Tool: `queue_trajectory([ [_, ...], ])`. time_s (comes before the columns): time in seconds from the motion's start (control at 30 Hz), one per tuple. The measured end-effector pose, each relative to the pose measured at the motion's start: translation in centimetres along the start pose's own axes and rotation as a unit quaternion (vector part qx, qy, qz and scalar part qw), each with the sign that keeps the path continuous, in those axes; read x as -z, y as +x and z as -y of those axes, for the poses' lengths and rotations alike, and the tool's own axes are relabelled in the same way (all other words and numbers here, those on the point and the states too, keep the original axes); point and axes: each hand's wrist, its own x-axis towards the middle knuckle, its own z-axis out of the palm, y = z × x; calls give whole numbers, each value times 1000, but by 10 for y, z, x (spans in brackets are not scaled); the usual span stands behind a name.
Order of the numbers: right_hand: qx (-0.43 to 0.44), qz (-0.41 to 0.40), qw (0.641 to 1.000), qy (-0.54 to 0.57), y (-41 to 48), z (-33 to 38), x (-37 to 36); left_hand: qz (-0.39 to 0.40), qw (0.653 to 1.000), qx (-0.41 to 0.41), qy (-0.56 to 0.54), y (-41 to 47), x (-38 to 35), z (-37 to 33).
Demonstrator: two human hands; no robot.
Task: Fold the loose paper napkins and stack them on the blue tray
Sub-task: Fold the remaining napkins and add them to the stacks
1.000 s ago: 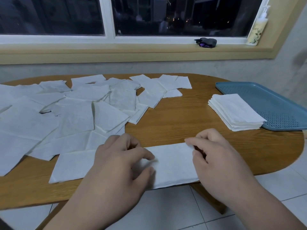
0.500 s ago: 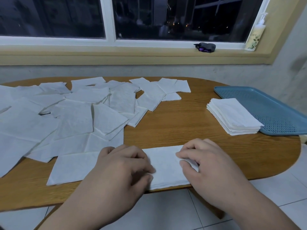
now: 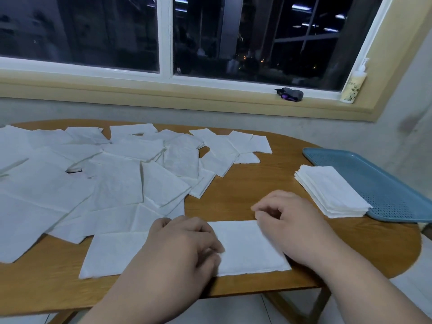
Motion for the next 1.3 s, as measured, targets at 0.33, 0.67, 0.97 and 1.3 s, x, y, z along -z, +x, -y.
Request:
queue_trajectory([
  [0.33,-33,-21,997,-71,154,14,-31,-103,992,75,13,10,18,26],
  [0.67,-64,2,983,-171,236,21,-69,-125,987,103,10,22,19,34],
  [0.97,-77,-45,978,-189,250,8,-68,-118,988,97,-14,25,16,36],
  [1.3,-11,-122,990,-65,142,20,0,-124,989,72,-26,23,15,31],
])
